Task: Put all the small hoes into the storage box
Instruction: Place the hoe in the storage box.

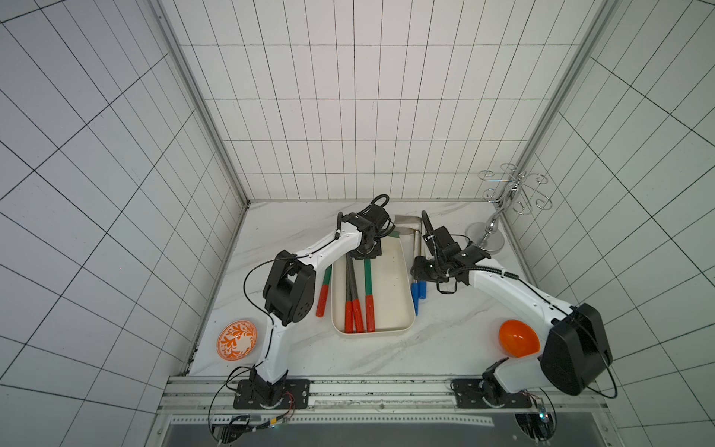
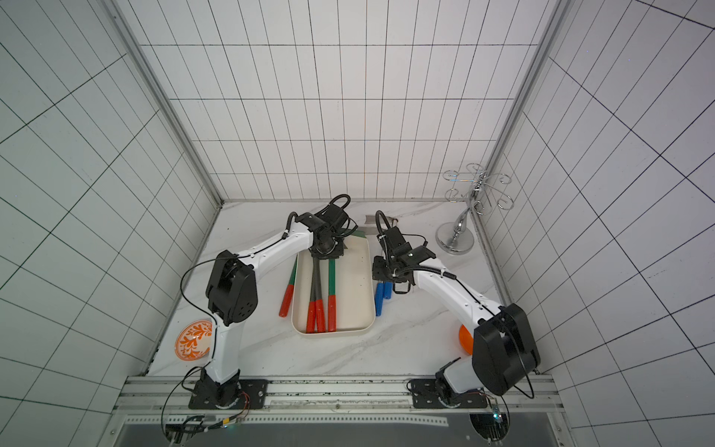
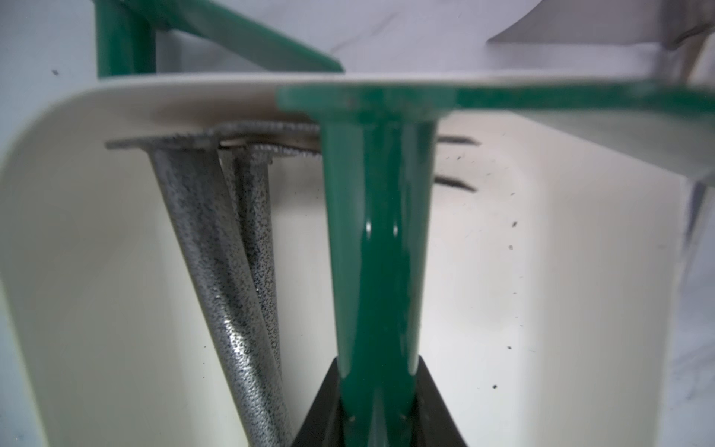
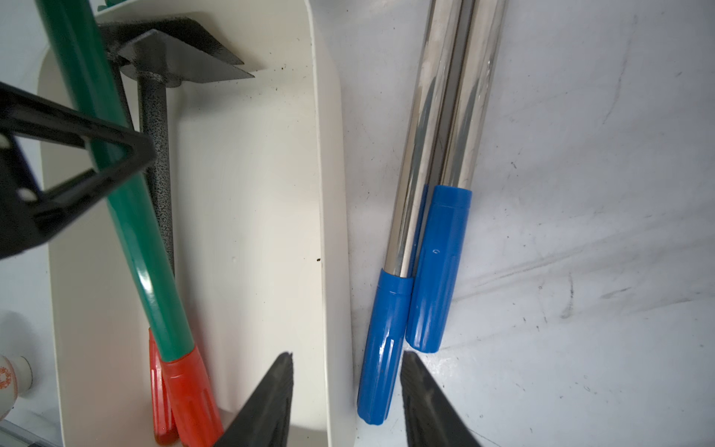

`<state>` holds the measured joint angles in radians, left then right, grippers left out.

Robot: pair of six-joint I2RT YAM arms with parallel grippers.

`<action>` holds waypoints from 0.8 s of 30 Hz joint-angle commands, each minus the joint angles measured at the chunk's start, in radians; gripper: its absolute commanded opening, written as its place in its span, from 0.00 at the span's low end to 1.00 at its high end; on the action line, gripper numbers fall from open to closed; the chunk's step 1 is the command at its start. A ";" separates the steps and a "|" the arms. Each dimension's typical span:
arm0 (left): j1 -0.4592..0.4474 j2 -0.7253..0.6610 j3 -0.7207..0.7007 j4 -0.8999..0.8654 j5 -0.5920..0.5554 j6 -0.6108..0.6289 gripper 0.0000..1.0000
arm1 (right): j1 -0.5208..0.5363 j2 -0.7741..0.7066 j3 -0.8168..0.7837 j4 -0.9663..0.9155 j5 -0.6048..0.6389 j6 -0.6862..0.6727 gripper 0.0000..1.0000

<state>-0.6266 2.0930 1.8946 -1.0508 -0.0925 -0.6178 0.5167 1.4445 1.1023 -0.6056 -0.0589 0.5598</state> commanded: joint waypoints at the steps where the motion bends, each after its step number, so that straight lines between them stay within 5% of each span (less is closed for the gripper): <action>1: 0.025 -0.113 0.125 -0.037 0.023 0.031 0.00 | -0.011 -0.011 -0.003 -0.001 0.004 0.009 0.47; 9: 0.050 -0.084 0.113 -0.192 0.098 0.046 0.00 | -0.010 -0.013 -0.006 -0.003 0.001 0.009 0.47; 24: 0.051 0.031 0.057 -0.172 0.130 0.079 0.00 | -0.011 -0.019 -0.023 -0.003 0.001 0.009 0.47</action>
<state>-0.5751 2.1036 1.9202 -1.2484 0.0261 -0.5484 0.5167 1.4445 1.1015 -0.6044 -0.0597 0.5602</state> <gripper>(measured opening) 0.247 0.468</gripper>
